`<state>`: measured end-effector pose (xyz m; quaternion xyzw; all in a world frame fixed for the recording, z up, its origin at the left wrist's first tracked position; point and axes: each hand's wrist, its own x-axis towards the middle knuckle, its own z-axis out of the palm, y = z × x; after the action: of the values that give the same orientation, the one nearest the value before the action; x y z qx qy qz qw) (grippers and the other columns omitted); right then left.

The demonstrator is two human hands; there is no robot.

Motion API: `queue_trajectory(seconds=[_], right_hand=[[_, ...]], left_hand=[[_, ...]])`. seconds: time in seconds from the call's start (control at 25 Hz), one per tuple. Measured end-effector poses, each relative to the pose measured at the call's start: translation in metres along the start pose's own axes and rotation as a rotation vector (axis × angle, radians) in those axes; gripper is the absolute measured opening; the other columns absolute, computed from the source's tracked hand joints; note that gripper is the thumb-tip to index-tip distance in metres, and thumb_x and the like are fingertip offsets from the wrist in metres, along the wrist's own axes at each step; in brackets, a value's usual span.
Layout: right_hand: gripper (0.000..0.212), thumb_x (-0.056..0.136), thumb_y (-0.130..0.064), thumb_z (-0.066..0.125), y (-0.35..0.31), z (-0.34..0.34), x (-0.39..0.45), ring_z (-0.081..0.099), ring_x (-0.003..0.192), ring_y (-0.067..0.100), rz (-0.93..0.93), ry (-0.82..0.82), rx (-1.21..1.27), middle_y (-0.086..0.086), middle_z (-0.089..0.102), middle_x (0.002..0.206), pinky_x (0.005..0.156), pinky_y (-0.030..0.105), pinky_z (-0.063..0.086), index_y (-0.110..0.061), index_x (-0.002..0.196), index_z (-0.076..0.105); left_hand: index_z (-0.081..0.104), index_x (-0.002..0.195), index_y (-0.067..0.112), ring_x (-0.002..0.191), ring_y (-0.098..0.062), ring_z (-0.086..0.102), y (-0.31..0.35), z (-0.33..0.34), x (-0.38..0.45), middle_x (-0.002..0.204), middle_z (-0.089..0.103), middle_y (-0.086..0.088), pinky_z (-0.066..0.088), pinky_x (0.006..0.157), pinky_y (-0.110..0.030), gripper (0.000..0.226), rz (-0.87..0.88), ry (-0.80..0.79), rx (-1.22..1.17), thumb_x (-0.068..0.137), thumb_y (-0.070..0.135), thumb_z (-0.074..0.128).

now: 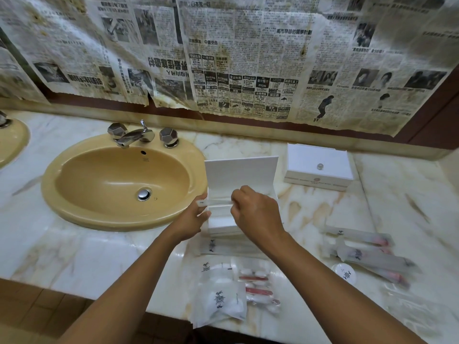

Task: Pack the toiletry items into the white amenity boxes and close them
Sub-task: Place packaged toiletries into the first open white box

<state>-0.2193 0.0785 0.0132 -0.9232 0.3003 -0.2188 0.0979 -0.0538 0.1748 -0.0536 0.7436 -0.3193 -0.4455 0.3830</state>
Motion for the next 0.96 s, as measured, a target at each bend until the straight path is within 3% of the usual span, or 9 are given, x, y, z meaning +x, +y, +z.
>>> queue_trajectory(seconds=[0.12, 0.36, 0.52, 0.68, 0.84, 0.96], right_hand=[[0.013, 0.072, -0.005, 0.068, 0.011, 0.008, 0.015, 0.050, 0.046, 0.024, 0.040, 0.016, -0.029, 0.001, 0.054, 0.061, 0.039, 0.027, 0.038, -0.012, 0.065, 0.060], [0.015, 0.070, 0.000, 0.070, 0.020, 0.034, 0.038, 0.052, 0.057, 0.024, 0.056, -0.067, -0.089, 0.002, 0.056, 0.061, 0.043, 0.025, 0.031, -0.009, 0.061, 0.061], [0.023, 0.077, 0.008, 0.054, 0.027, 0.048, 0.049, 0.045, 0.061, 0.024, 0.072, -0.265, -0.166, 0.005, 0.048, 0.068, 0.052, 0.029, 0.034, -0.009, 0.062, 0.052], [0.021, 0.081, 0.008, 0.052, 0.033, 0.056, 0.053, 0.049, 0.066, 0.022, 0.098, -0.455, -0.205, 0.006, 0.055, 0.076, 0.061, 0.028, 0.042, -0.009, 0.080, 0.064], [0.022, 0.083, 0.001, 0.054, 0.045, 0.070, 0.063, 0.063, 0.083, 0.027, 0.241, -0.571, -0.072, 0.008, 0.067, 0.095, 0.076, 0.034, 0.055, -0.008, 0.095, 0.070], [0.023, 0.081, -0.001, 0.049, 0.051, 0.076, 0.065, 0.065, 0.082, 0.027, 0.354, -0.667, 0.032, 0.007, 0.070, 0.091, 0.072, 0.034, 0.056, -0.008, 0.082, 0.071]], left_hand=[[0.028, 0.145, 0.039, 0.142, -0.010, 0.031, 0.001, 0.003, 0.000, 0.157, 0.031, 0.011, 0.046, 0.094, -0.039, 0.047, -0.035, -0.004, -0.046, 0.104, 0.024, 0.044], [0.018, 0.151, 0.039, 0.147, -0.011, 0.025, 0.003, 0.003, -0.002, 0.161, 0.022, 0.005, 0.046, 0.094, -0.038, 0.056, -0.030, -0.017, -0.041, 0.104, 0.023, 0.043], [0.017, 0.152, 0.037, 0.148, -0.012, 0.023, 0.004, 0.005, -0.003, 0.162, 0.021, 0.005, 0.049, 0.088, -0.034, 0.055, -0.029, -0.016, -0.041, 0.104, 0.022, 0.041], [0.015, 0.153, 0.038, 0.147, -0.010, 0.024, 0.002, 0.006, -0.003, 0.162, 0.022, 0.008, 0.050, 0.073, -0.021, 0.056, -0.018, -0.016, -0.037, 0.105, 0.023, 0.040], [0.014, 0.153, 0.038, 0.147, -0.011, 0.026, 0.002, 0.006, -0.002, 0.162, 0.021, 0.009, 0.049, 0.075, -0.024, 0.056, -0.031, -0.023, -0.046, 0.105, 0.022, 0.038], [0.014, 0.152, 0.039, 0.146, -0.011, 0.026, 0.003, 0.004, -0.004, 0.162, 0.021, 0.009, 0.048, 0.081, -0.030, 0.055, -0.037, -0.032, -0.066, 0.105, 0.023, 0.038]])
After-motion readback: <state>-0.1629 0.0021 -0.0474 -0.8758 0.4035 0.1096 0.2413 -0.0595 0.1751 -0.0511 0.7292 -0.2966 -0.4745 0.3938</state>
